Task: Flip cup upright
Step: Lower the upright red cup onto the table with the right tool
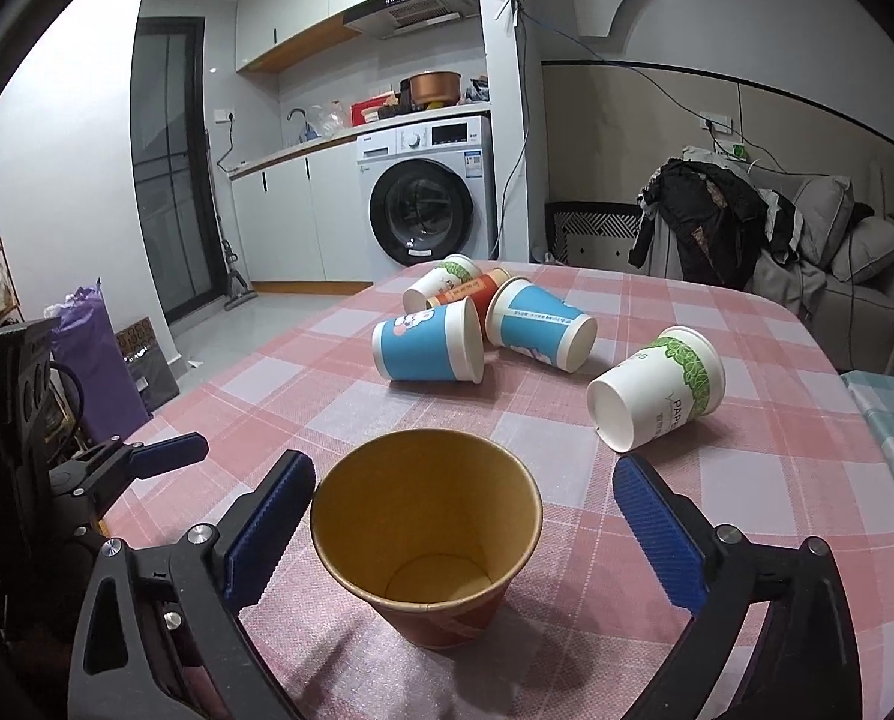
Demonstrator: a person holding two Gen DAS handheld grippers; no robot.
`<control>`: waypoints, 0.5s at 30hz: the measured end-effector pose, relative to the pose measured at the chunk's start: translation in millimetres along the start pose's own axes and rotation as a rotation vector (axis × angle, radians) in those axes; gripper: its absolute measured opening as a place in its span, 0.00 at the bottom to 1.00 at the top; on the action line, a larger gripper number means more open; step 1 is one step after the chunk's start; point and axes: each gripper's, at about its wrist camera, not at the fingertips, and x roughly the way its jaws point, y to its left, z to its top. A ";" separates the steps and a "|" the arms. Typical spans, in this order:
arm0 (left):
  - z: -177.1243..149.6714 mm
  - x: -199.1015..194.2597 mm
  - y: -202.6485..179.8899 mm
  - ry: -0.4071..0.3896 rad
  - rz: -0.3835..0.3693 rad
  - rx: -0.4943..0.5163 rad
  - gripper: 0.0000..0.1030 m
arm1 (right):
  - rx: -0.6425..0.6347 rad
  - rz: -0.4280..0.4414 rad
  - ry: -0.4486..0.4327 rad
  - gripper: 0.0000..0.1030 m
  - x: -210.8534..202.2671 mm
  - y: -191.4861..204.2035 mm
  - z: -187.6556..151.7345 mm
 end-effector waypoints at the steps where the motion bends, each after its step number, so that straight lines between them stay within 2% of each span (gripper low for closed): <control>1: 0.3 -0.6 -0.4 -0.003 0.000 0.000 0.99 | 0.009 0.012 -0.013 0.99 -3.9 -3.1 -1.0; 15: 5.1 -2.9 -3.0 -0.054 -0.031 -0.004 0.99 | -0.002 0.056 -0.087 1.00 -25.6 -15.3 -14.0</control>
